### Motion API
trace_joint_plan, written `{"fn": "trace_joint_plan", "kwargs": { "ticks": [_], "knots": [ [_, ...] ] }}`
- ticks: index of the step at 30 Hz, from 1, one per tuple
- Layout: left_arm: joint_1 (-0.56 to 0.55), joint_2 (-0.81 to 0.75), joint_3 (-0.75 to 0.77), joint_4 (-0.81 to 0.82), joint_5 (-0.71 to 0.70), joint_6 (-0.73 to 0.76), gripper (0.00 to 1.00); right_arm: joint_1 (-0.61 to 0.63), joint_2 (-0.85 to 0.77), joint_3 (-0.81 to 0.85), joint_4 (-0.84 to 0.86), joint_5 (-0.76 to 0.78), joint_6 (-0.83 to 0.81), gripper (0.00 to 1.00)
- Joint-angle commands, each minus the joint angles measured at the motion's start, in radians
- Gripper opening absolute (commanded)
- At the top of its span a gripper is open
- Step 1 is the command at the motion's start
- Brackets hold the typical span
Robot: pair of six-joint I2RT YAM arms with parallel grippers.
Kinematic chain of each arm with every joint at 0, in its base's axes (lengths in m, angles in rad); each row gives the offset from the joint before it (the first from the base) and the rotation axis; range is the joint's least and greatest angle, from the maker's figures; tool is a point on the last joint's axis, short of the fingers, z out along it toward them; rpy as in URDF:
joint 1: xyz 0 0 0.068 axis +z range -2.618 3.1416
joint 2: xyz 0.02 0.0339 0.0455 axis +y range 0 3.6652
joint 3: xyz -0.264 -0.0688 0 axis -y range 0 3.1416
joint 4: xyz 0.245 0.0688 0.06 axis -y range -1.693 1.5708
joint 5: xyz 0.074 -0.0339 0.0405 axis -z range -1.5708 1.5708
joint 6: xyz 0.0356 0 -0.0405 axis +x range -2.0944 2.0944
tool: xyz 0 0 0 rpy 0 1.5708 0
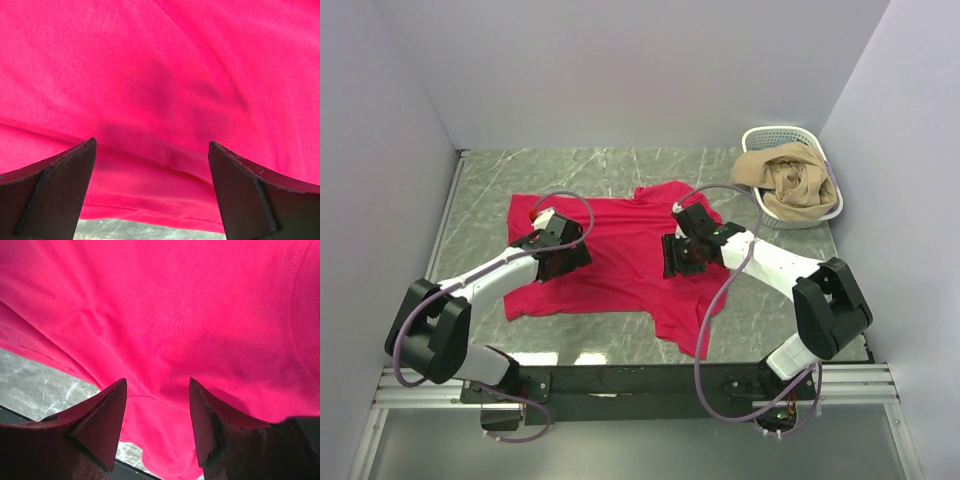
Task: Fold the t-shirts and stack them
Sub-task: Flatten the tshirt out
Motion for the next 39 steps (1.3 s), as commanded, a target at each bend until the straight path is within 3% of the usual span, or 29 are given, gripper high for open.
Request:
{"fn": "trace_joint_plan", "kwargs": {
  "ticks": [1, 17, 31, 39],
  "knots": [
    [-0.024, 0.007, 0.006, -0.032, -0.067, -0.05, 1.0, 0.029, 0.031, -0.011, 0.014, 0.042, 0.029, 0.59],
    [-0.108, 0.115, -0.014, -0.086, -0.063, -0.133, 1.0, 0.082, 0.094, -0.12, 0.069, 0.021, 0.103, 0.59],
    [-0.274, 0.064, -0.127, -0.205, -0.047, -0.281, 1.0, 0.252, -0.028, -0.354, 0.075, -0.022, 0.257, 0.59],
    [-0.311, -0.046, -0.186, -0.296, -0.038, -0.335, 0.99, 0.322, -0.162, -0.463, -0.023, 0.066, 0.405, 0.63]
  ]
}}
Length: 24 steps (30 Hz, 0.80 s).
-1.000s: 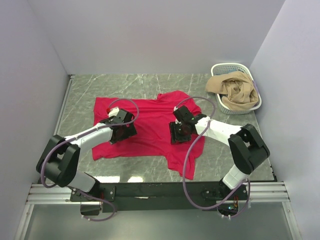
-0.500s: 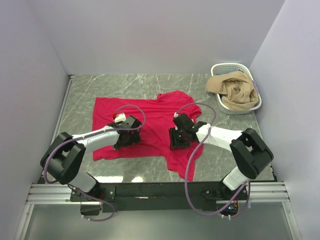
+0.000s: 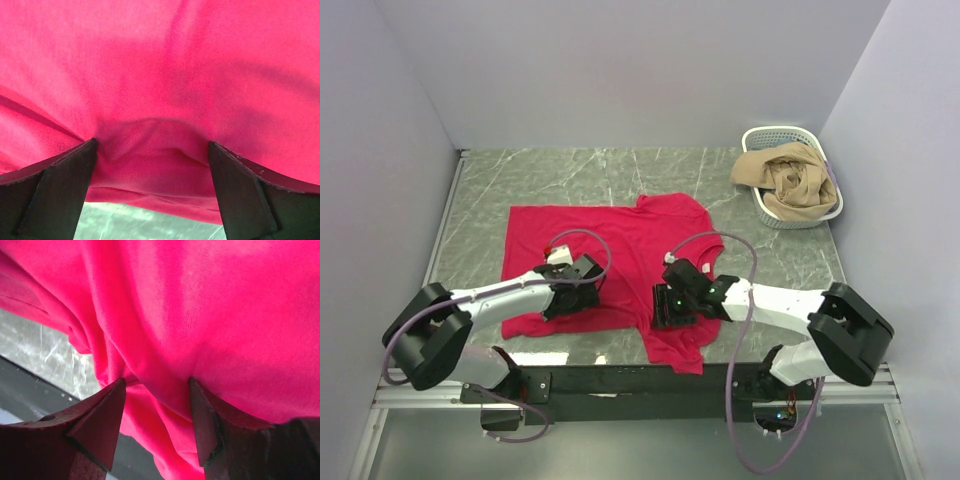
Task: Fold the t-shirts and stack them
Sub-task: Flatten the tshirt out
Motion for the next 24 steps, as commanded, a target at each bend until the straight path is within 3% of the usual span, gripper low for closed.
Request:
{"fn": "trace_joint_plan", "kwargs": {
  "ticks": [1, 8, 13, 17, 19, 24],
  "knots": [
    [-0.017, -0.044, -0.057, -0.151, 0.078, -0.086, 0.99, 0.021, -0.05, -0.118, -0.245, 0.068, 0.123, 0.63],
    [-0.049, -0.118, -0.04, -0.258, 0.066, -0.161, 0.99, 0.018, -0.222, -0.171, -0.364, 0.229, 0.302, 0.66],
    [-0.053, -0.143, 0.001, -0.347, -0.028, -0.246, 1.0, 0.018, -0.346, -0.004, -0.457, 0.42, 0.316, 0.67],
    [-0.052, -0.147, 0.136, -0.39, -0.139, -0.218, 0.99, -0.017, -0.386, 0.159, -0.431, 0.56, 0.186, 0.77],
    [-0.047, -0.128, 0.198, -0.375, -0.213, -0.166, 0.99, -0.095, -0.36, 0.248, -0.385, 0.573, 0.085, 0.77],
    [0.051, 0.016, 0.409, -0.23, -0.198, 0.074, 0.99, -0.357, -0.209, 0.383, -0.2, 0.397, -0.101, 0.77]
  ]
}}
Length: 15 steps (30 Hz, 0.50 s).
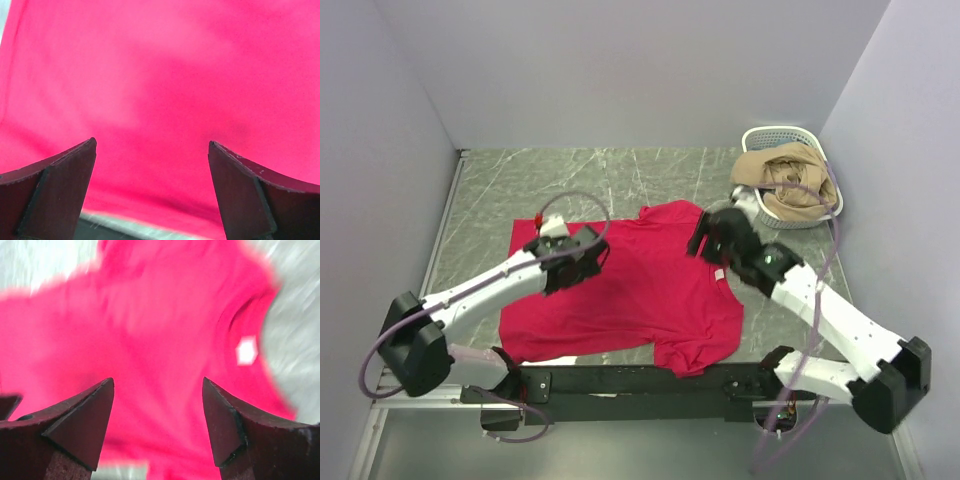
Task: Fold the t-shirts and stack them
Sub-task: Flatten the tshirt out
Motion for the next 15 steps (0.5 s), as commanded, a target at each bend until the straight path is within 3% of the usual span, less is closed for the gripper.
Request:
{"fn": "trace_joint_plan", "kwargs": {
  "ticks": [1, 5, 10, 15],
  "knots": [
    [0.105, 0.12, 0.161, 0.179, -0.04, 0.235, 0.99, -0.181, 0.202, 0.134, 0.128, -0.052, -0.196, 0.77],
    [0.198, 0.226, 0.26, 0.374, 0.081, 0.383, 0.99, -0.232, 0.439, 0.344, 0.13, -0.126, -0.276, 0.76],
    [0.27, 0.449, 0.424, 0.493, 0.233, 0.555, 1.0, -0.279, 0.744, 0.62, 0.105, -0.164, -0.302, 0.74],
    [0.287, 0.633, 0.604, 0.604, 0.348, 0.655, 0.99, -0.331, 0.887, 0.777, 0.098, -0.207, -0.305, 0.73]
  ]
}}
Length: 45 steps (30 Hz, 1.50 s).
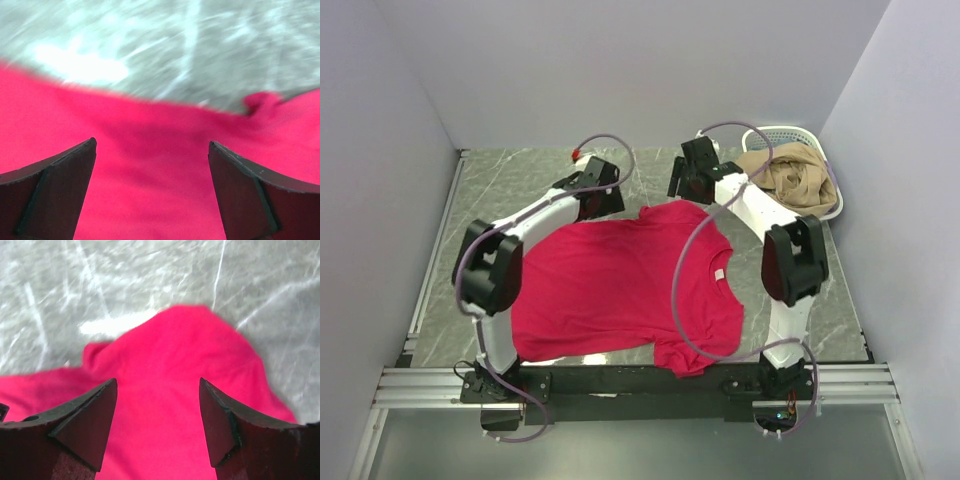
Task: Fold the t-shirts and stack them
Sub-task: Flatten the tshirt out
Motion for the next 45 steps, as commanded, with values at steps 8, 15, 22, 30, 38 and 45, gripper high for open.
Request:
{"fn": "trace_joint_plan", "kwargs": {
  "ticks": [8, 15, 22, 30, 38, 45],
  "knots": [
    [0.068, 0.168, 0.105, 0.436, 0.536, 0.109, 0.99, -0.157, 0.102, 0.098, 0.04, -0.135, -0.026, 0.72],
    [0.094, 0.287, 0.084, 0.685, 0.842, -0.009, 1.0, -0.206, 0.104, 0.026, 0.082, -0.187, -0.026, 0.72],
    [0.097, 0.329, 0.059, 0.734, 0.883, -0.065, 0.99, -0.211, 0.078, -0.021, 0.102, -0.182, -0.034, 0.72],
    [0.097, 0.352, 0.07, 0.72, 0.896, -0.057, 0.99, -0.216, 0.084, -0.033, 0.113, -0.19, -0.029, 0.72],
    [0.095, 0.418, 0.131, 0.7, 0.92, -0.065, 0.99, -0.217, 0.087, -0.042, 0.113, -0.187, -0.034, 0.72],
    [0.094, 0.47, 0.174, 0.723, 0.945, -0.084, 0.9, -0.219, 0.096, -0.048, 0.12, -0.195, -0.032, 0.71]
  ]
}}
